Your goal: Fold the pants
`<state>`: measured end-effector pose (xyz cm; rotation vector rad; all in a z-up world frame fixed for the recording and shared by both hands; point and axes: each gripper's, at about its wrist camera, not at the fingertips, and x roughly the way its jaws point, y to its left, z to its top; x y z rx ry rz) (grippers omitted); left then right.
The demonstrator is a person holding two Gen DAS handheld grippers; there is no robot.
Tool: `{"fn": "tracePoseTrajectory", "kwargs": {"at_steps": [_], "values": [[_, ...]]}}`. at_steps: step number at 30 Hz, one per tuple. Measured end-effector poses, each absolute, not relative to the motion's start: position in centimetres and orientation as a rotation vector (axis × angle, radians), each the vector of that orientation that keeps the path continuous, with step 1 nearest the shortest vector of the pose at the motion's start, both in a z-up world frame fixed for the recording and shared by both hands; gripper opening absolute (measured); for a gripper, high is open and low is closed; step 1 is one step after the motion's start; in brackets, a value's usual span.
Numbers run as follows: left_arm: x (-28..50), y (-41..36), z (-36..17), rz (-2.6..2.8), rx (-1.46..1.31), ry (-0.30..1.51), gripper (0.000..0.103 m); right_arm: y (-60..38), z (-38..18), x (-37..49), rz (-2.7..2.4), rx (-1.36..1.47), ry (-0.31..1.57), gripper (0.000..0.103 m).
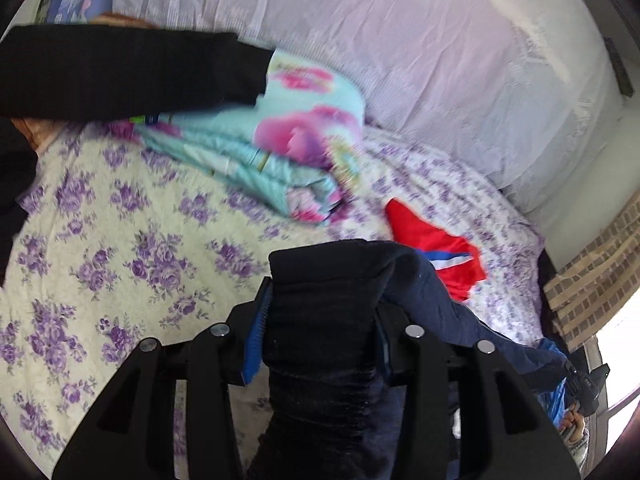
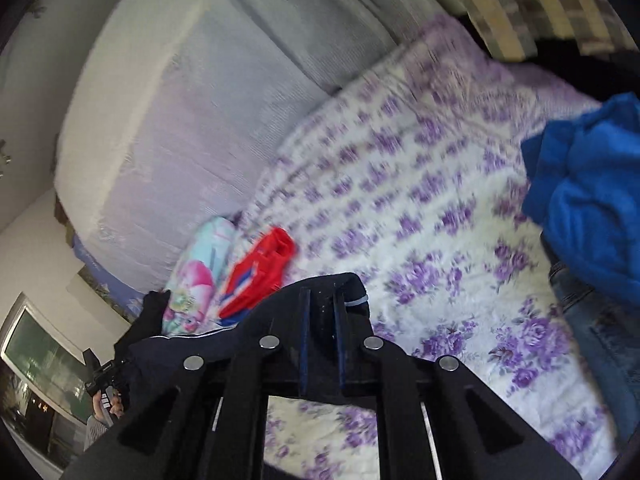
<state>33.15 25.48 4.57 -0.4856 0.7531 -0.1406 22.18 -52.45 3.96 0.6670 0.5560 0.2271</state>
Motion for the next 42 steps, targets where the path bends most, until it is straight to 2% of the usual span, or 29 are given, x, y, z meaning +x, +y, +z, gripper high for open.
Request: {"fn": "tracePoseTrajectory", "kwargs": {"at_steps": [4, 8, 11, 16, 19, 20, 21, 22, 23, 25, 27, 35, 38, 41, 42], "values": [[29.6, 25.6, 8.4, -0.168, -0.477, 0.677, 0.042, -54.1, 7.2, 18.8, 0.23, 0.63, 0.475, 0.01], [29.9, 25.9, 9.2, -0.173, -0.495, 0.697, 0.042, -55.9, 6.4, 20.6, 0.201, 0.632, 0.502, 0.01], [32.9, 25.4, 7.0, -0.143, -0.478, 0.762, 0.042, -56.1, 2.9, 25.2, 0.174, 0.656, 0.584, 0.01], [41.1, 24.6, -2.2, -0.063, -0.459, 0.97, 0.044, -55.4, -5.7, 35.1, 0.062, 0.616, 0.799, 0.012], [42.3, 24.7, -5.7, -0.007, -0.476, 1.032, 0.048, -54.8, -6.8, 35.7, 0.012, 0.575, 0.806, 0.025], [41.5, 24.9, -5.3, -0.025, -0.476, 1.009, 0.051, -54.9, -6.3, 34.9, 0.018, 0.58, 0.786, 0.044], [40.5, 25.2, -4.6, -0.037, -0.46, 0.987, 0.067, -55.0, -5.6, 33.8, 0.001, 0.566, 0.767, 0.062], [39.3, 25.6, -3.8, -0.032, -0.445, 0.961, 0.087, -55.1, -4.6, 32.5, -0.023, 0.54, 0.745, 0.064], [38.1, 26.0, -3.2, -0.019, -0.434, 0.932, 0.092, -55.1, -3.8, 31.3, -0.034, 0.51, 0.731, 0.064], [34.8, 27.2, -1.7, -0.001, -0.421, 0.885, 0.093, -54.9, -2.4, 28.6, -0.041, 0.464, 0.717, 0.071], [31.4, 28.5, -1.2, -0.012, -0.462, 0.888, 0.093, -54.5, -1.7, 25.1, -0.031, 0.495, 0.696, 0.088], [18.3, 28.2, -4.9, -0.134, -0.654, 0.967, 0.093, -50.0, -2.1, 15.1, 0.033, 0.5, 0.65, 0.094], [16.4, 27.3, -7.7, -0.164, -0.745, 1.001, 0.092, -47.9, -2.2, 13.1, 0.083, 0.503, 0.651, 0.094], [15.8, 26.8, -8.2, -0.182, -0.795, 0.952, 0.091, -46.6, -1.6, 12.0, 0.121, 0.505, 0.646, 0.094], [15.9, 26.7, -8.3, -0.201, -0.827, 0.946, 0.085, -46.3, -1.2, 11.6, 0.124, 0.502, 0.636, 0.094]]}}
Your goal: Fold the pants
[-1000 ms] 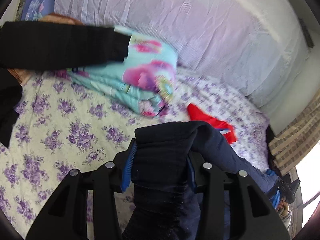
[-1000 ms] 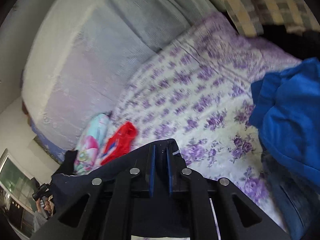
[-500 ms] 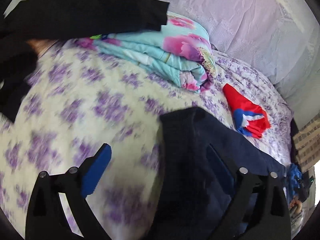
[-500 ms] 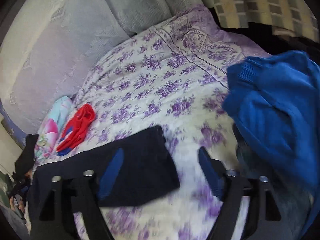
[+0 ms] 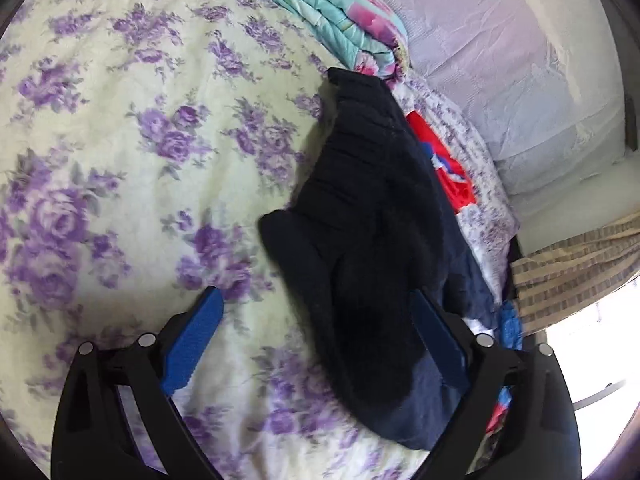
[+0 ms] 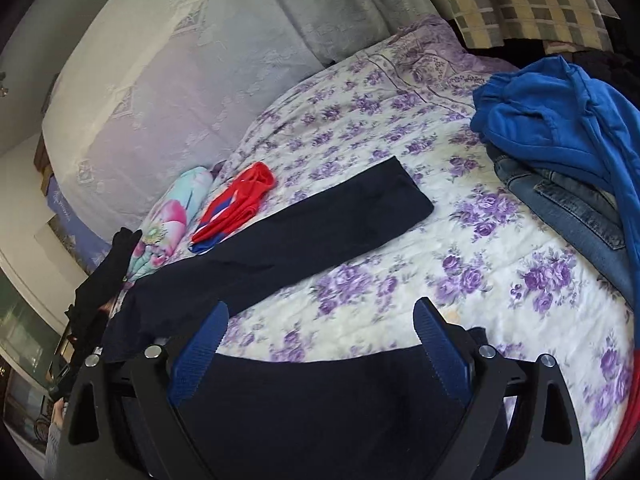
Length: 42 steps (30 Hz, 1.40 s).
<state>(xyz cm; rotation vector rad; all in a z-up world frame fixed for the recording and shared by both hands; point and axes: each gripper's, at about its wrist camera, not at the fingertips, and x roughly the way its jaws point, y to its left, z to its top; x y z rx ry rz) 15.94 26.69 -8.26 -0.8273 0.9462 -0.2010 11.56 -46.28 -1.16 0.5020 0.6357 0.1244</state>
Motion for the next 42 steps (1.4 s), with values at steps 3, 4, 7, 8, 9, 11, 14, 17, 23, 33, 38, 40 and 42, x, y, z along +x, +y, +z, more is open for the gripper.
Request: {"fn": "tracePoseTrajectory", "kwargs": {"at_steps": [3, 4, 7, 8, 9, 11, 14, 17, 23, 33, 38, 40, 42], "values": [[17.5, 25.7, -9.3, -0.277, -0.933, 0.978, 0.062, -46.1, -0.3, 10.2, 0.125, 0.512, 0.616, 0.094], [17.9, 25.3, -9.5, -0.269, -0.933, 0.986, 0.06, -46.3, -0.1, 9.7, 0.123, 0.522, 0.607, 0.094], [18.7, 25.0, -10.1, -0.246, -0.949, 0.967, 0.049, -46.6, 0.1, 8.2, 0.125, 0.544, 0.585, 0.095], [18.7, 25.5, -10.3, -0.248, -0.983, 0.948, 0.042, -46.6, 0.0, 7.8, 0.123, 0.547, 0.582, 0.095], [18.6, 26.1, -10.7, -0.252, -1.029, 0.928, 0.022, -46.7, -0.1, 7.4, 0.122, 0.548, 0.582, 0.095], [17.9, 27.7, -11.7, -0.273, -1.129, 0.877, 0.013, -46.7, -0.6, 6.8, 0.118, 0.547, 0.596, 0.095], [16.7, 27.5, -11.2, -0.219, -1.08, 0.848, 0.011, -46.8, -1.4, 6.4, 0.104, 0.543, 0.621, 0.095], [13.7, 27.2, -8.5, -0.188, -1.048, 0.74, 0.011, -46.9, -2.1, 5.8, 0.089, 0.555, 0.643, 0.095], [6.2, 28.9, -6.2, -0.088, -1.013, 0.625, 0.0, -47.4, -3.7, 4.2, 0.062, 0.568, 0.707, 0.095], [5.3, 27.2, -8.9, -0.148, -0.932, 0.742, 0.006, -51.2, -6.1, -1.9, -0.05, 0.694, 0.713, 0.095], [7.6, 25.3, -11.1, -0.184, -0.978, 0.81, 0.022, -51.5, -8.5, -2.8, 0.0, 0.793, 0.69, 0.089], [8.4, 25.6, -11.5, -0.172, -1.005, 0.81, 0.025, -51.5, -9.0, -2.4, 0.059, 0.831, 0.669, 0.055], [10.0, 25.7, -11.8, -0.182, -1.071, 0.798, 0.034, -51.9, -10.0, -1.3, 0.096, 0.9, 0.68, 0.021]]}}
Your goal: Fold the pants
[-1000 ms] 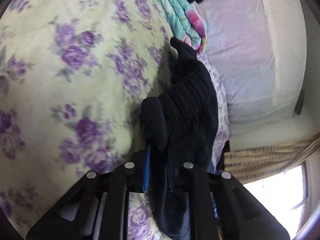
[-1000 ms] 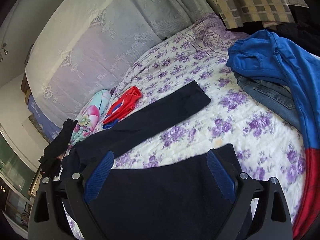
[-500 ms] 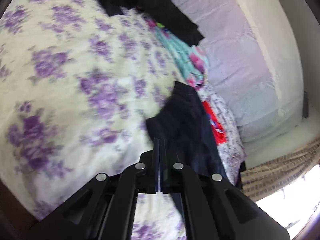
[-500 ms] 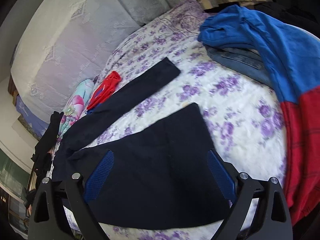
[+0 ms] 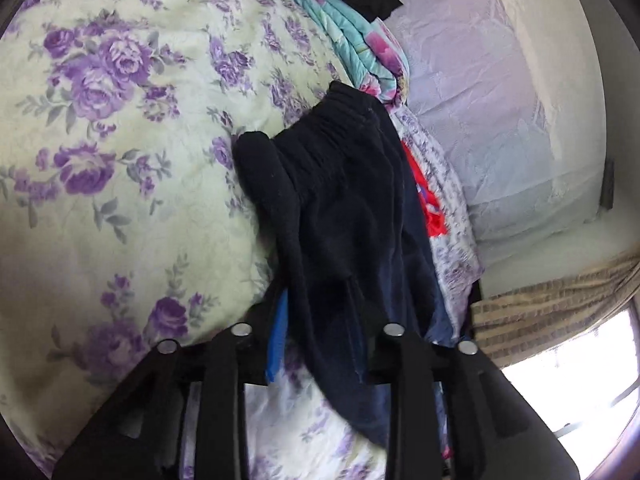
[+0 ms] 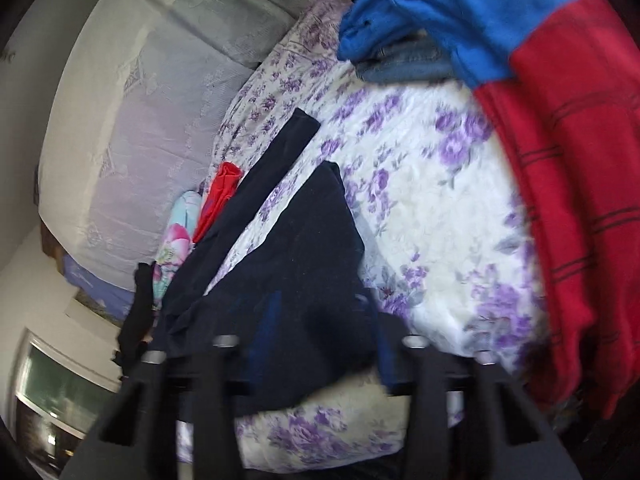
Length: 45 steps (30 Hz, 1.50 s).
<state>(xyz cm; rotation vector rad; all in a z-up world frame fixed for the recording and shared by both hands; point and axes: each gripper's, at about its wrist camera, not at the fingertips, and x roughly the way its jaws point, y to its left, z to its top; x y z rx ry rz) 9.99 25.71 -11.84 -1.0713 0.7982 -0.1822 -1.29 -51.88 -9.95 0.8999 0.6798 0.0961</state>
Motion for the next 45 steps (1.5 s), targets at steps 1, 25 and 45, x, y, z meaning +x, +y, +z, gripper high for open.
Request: {"fn": "tracePoseTrajectory", "kwargs": {"at_steps": [1, 25, 45], "values": [[10.4, 25.8, -11.8, -0.19, -1.098, 0.795, 0.038, -52.1, -10.4, -0.7, 0.12, 0.935, 0.679, 0.016], [8.0, 28.8, -9.2, -0.077, -1.186, 0.638, 0.012, -53.6, -3.4, 6.8, 0.205, 0.81, 0.63, 0.013], [13.1, 33.2, -2.2, 0.053, -0.822, 0.747, 0.076, -56.7, -2.1, 9.8, 0.111, 0.77, 0.662, 0.06]]}}
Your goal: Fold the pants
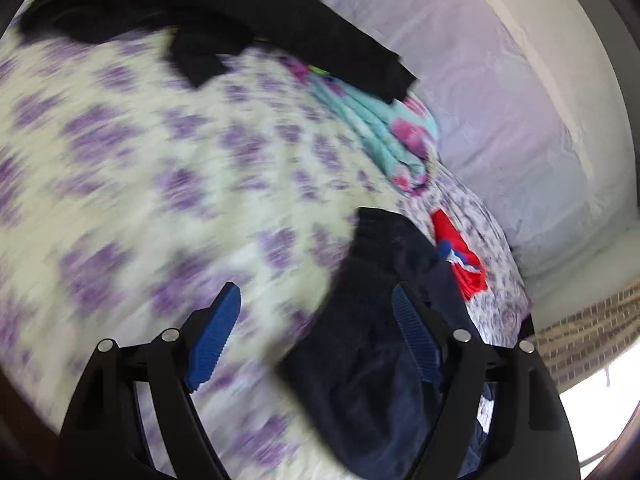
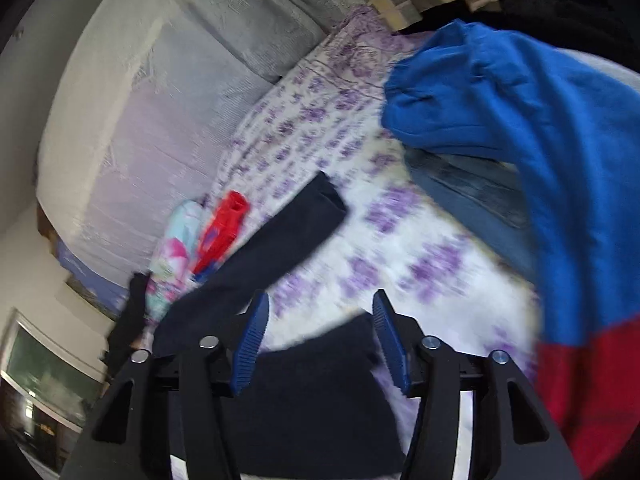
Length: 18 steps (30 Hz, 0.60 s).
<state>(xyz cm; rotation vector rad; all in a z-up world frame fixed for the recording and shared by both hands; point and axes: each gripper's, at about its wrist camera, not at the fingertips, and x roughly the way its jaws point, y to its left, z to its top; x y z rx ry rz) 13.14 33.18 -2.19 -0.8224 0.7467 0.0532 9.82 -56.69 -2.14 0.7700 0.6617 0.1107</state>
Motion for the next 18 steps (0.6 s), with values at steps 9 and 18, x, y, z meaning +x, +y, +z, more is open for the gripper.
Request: {"fn": "tracePoseTrajectory", "kwargs": {"at_steps": [9, 18], "values": [[31.4, 30.9, -6.1, -0.141, -0.799, 0.923, 0.077, -52.8, -3.5, 15.4, 0.152, 0.787, 0.767, 0.071], [38.6, 29.6, -9.7, -0.242, -0.814, 0.975, 0.08, -52.6, -3.9, 20.4, 0.147, 0.803, 0.789, 0.073]]}}
